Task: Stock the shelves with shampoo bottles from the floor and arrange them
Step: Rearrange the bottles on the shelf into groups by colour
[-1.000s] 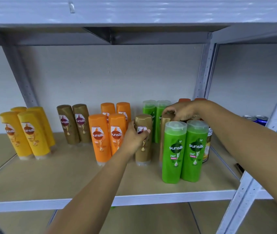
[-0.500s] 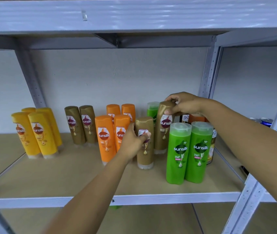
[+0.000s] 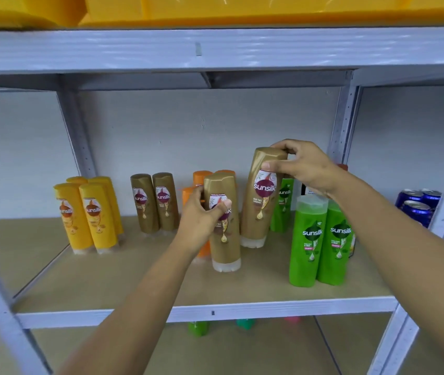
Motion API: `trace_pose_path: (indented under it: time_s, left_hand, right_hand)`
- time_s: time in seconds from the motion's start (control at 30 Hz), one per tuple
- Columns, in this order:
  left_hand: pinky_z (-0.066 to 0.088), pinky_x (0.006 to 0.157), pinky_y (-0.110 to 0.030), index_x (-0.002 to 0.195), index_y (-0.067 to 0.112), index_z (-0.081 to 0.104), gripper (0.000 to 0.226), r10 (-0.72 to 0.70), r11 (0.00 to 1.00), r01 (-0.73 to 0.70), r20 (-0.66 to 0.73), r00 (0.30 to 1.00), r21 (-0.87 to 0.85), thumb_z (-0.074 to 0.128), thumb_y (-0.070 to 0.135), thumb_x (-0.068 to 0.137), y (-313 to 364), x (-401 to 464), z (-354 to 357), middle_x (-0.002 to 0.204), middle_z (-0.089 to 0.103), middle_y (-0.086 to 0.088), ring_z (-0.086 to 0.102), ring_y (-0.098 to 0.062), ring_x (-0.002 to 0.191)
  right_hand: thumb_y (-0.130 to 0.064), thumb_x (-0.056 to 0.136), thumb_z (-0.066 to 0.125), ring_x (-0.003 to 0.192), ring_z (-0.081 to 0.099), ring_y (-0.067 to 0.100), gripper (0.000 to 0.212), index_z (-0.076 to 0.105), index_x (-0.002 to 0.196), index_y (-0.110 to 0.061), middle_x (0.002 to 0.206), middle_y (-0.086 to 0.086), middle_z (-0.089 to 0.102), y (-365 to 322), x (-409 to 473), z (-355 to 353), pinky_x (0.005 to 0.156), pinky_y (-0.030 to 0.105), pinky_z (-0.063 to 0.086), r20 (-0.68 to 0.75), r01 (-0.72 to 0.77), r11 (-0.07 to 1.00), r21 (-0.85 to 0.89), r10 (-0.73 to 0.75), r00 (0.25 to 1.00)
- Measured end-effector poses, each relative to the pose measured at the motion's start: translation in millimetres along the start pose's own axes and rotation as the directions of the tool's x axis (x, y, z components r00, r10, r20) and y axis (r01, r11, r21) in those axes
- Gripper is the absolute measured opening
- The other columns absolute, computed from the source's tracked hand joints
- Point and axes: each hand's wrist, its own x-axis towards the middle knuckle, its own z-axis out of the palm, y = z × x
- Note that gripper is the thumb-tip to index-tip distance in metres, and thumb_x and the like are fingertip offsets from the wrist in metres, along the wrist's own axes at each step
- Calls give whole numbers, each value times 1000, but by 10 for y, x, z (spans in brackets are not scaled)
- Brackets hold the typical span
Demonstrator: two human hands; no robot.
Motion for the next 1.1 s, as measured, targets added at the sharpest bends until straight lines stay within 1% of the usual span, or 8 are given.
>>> trace_pose_path:
  time_s: [0.23,0.37,0.47,0.6,0.67,0.83,0.97,1.1]
  left_hand:
    - [48,68,-9,111,21,55,33,2,999,-1,-8,1000,41,71,28,83,-52,-88,-684,101,67,9,64,2,88]
    - [51,73,-16,111,26,55,33,-18,999,18,4,1000,47,71,31,83,-119,-133,-1055,103,67,11,65,-1,92]
    - [51,68,-12,113,24,55,35,-25,999,25,-9,1000,43,71,31,83,-163,-145,-1314,101,67,11,65,1,88]
    - [49,62,-8,110,23,56,30,-27,999,27,-12,1000,47,71,26,84,-278,-102,-1643,97,67,9,64,8,79]
    - [49,63,-8,109,25,55,30,-34,998,35,-10,999,59,72,26,84,-355,-61,-1793,99,68,7,64,8,80]
    - [55,82,-28,113,26,57,36,-70,993,73,-30,997,90,74,30,81,-626,128,-2097,105,68,6,63,-9,99]
    - [54,90,-39,113,26,58,37,-95,990,99,-44,995,103,74,30,80,-809,301,-2238,105,68,7,63,-11,101]
    - [55,89,-42,115,26,57,41,-111,988,114,-40,993,107,75,32,78,-955,460,-2288,105,68,8,64,-11,101]
  right_hand:
    - [-14,75,78,91,69,20,36,63,108,-11,102,8,69,31,-246,671,79,30,58,-31,-28,997,69,30,999]
    - [-17,74,79,90,67,13,38,63,108,-16,102,2,69,59,-307,1089,74,21,56,-38,-27,998,51,29,999]
    - [-17,74,79,88,66,9,35,63,105,-19,99,-2,68,44,-310,1392,70,17,55,-46,-15,999,41,17,999]
    - [-20,75,79,88,68,15,32,65,104,-21,98,1,70,41,-207,1783,74,29,58,-58,-16,999,41,18,998]
    - [-20,76,79,87,68,11,33,64,105,-20,98,0,70,30,-136,1966,75,25,57,-71,7,1000,23,-5,997]
    - [-23,78,77,86,67,6,27,62,101,-27,95,-6,69,23,90,2359,70,20,56,-71,23,1000,-3,-24,997]
    - [-25,80,75,89,64,4,34,60,110,-21,101,-5,67,50,313,2574,67,12,53,-51,5,1000,-28,-6,999]
    - [-27,79,76,100,63,15,44,59,119,-17,110,1,66,125,541,2728,83,30,55,-22,-15,998,-67,13,1000]
